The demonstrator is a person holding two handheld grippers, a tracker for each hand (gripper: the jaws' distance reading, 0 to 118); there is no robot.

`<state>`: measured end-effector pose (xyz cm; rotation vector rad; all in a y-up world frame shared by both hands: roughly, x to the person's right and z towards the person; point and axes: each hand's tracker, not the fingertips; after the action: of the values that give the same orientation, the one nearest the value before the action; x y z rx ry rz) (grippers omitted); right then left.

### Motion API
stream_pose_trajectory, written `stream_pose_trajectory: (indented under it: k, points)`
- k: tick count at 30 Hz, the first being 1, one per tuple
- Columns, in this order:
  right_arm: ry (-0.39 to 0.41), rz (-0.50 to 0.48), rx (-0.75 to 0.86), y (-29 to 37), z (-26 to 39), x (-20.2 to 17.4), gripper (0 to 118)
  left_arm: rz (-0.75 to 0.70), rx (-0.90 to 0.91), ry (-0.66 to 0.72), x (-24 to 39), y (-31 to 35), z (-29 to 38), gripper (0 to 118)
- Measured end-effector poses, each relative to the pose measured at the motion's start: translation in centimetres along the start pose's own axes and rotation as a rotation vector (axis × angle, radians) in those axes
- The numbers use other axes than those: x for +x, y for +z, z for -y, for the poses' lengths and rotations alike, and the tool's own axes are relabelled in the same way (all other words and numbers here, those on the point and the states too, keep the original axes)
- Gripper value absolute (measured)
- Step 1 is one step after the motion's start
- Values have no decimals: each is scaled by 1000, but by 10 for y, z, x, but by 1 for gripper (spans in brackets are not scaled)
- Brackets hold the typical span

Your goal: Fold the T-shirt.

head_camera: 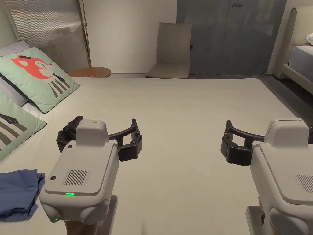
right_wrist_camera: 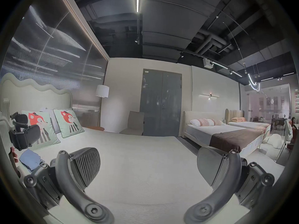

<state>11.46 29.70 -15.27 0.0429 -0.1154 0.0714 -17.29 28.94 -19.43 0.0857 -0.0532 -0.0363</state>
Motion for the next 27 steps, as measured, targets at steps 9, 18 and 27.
stream_pose_trajectory:
  k: [9, 18, 27]
  points:
    - [0, 0, 4, 0, 0, -1, 117, -2, -3, 3, -1, 0, 1, 110]
    - [2, -4, 9, 0, -1, -2, 117, -1, -4, -6, -1, -2, 3, 110]
    - [3, -4, 10, 0, -2, -2, 117, -1, -6, -5, 0, 0, 3, 110]
